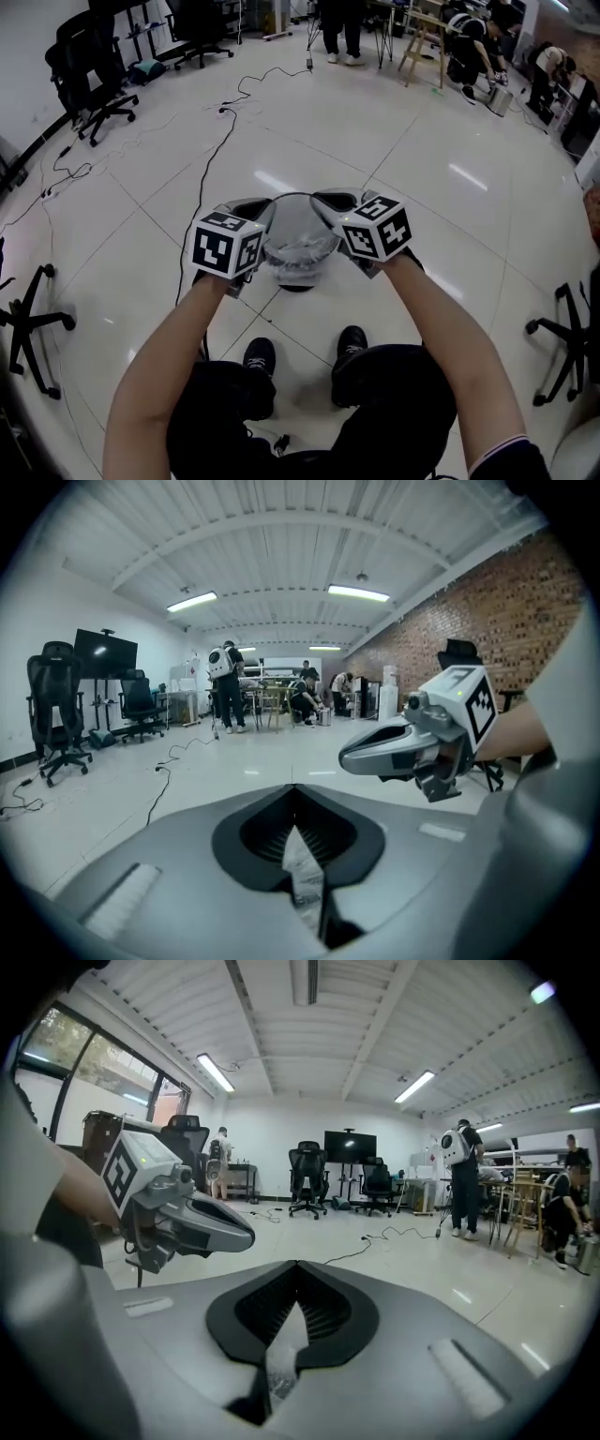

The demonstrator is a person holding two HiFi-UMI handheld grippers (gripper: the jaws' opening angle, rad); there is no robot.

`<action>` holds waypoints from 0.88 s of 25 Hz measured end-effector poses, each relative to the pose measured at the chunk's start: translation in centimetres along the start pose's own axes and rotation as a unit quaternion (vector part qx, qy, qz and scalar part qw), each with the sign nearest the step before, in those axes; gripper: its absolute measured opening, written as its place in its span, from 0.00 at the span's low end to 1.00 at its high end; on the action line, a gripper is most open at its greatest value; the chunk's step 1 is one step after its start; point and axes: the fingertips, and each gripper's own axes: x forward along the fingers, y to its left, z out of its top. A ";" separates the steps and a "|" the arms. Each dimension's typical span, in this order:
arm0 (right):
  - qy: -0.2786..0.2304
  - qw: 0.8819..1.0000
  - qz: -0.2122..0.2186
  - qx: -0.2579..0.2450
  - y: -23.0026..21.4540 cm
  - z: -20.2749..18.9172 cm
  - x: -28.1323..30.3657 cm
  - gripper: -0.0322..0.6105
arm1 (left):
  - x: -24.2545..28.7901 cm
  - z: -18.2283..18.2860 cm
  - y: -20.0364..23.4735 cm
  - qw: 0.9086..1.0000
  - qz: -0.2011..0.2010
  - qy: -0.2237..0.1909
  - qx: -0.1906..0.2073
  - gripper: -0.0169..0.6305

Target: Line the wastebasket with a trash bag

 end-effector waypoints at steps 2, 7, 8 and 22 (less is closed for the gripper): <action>-0.017 1.000 -0.009 0.005 0.5 0.7 -1.6 0.05 | -0.9 1.0 -1.3 1.000 -0.007 -0.020 0.003 0.05; -0.056 0.997 -0.025 0.038 2.2 1.9 -4.5 0.05 | -3.8 2.4 -3.6 0.998 -0.026 -0.059 0.014 0.05; -0.061 0.997 -0.027 0.038 2.7 1.9 -4.8 0.05 | -4.3 2.4 -3.8 0.997 -0.028 -0.066 0.013 0.05; -0.083 0.996 -0.028 0.018 7.4 1.8 -6.2 0.05 | -7.4 0.3 -6.0 0.996 -0.052 -0.079 -0.007 0.05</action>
